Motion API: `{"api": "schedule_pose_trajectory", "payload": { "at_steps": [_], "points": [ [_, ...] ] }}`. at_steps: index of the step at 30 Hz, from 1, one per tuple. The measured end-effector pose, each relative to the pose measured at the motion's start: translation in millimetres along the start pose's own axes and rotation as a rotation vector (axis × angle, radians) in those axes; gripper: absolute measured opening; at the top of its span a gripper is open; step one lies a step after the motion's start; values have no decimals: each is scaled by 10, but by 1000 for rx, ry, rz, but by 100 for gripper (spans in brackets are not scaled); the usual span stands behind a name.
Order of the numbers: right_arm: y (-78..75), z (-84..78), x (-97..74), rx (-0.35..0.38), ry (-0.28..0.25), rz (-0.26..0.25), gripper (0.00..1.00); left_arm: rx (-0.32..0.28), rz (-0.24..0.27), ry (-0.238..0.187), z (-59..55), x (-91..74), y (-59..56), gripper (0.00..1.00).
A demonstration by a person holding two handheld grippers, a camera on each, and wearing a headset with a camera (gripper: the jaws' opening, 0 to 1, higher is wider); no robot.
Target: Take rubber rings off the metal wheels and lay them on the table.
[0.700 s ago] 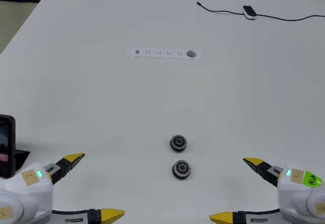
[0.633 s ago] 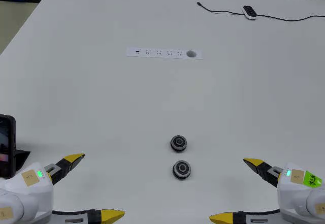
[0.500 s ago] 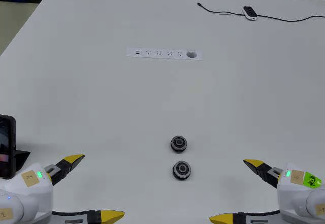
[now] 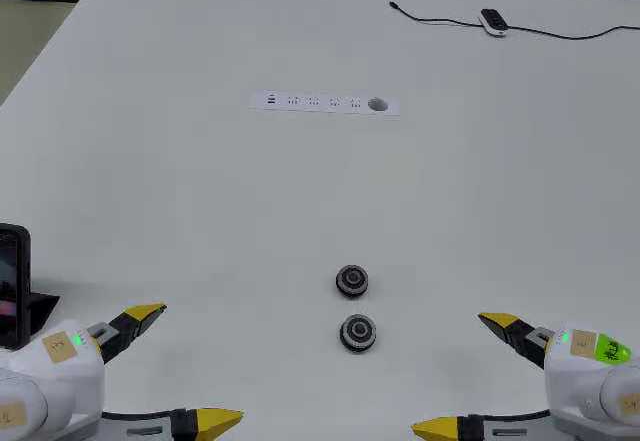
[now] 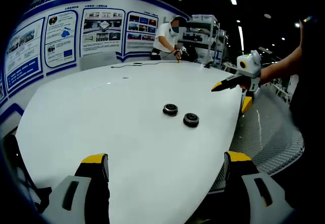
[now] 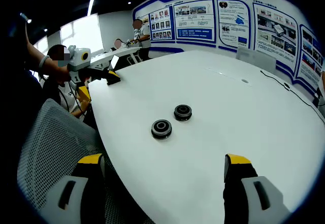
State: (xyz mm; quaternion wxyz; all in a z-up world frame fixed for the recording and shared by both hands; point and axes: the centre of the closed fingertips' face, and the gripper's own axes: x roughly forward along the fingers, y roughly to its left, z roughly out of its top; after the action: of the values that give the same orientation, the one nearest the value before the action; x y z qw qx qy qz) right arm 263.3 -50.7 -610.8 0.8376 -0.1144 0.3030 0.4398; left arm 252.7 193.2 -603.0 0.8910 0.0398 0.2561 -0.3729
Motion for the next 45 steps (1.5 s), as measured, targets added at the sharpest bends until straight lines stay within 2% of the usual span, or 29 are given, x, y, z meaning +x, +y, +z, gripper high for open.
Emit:
{"api": "schedule_pose_trajectory", "payload": {
  "at_steps": [6, 15, 23, 27, 45],
  "points": [
    [16, 12, 29, 15, 0, 5, 99, -1, 4, 3, 2, 27, 6, 93],
    [45, 56, 119, 22, -7, 12, 93, 14, -9, 24, -19, 96, 5, 86],
    [85, 67, 196, 45, -2, 31, 82, 22, -24, 38, -8, 163, -25, 81],
    [103, 71, 232, 59, 2, 39, 77, 28, -33, 45, 18, 204, -39, 78],
    [157, 94, 375, 162, -12, 65, 69, 83, -94, 61, 138, 426, -123, 60]
  ]
}}
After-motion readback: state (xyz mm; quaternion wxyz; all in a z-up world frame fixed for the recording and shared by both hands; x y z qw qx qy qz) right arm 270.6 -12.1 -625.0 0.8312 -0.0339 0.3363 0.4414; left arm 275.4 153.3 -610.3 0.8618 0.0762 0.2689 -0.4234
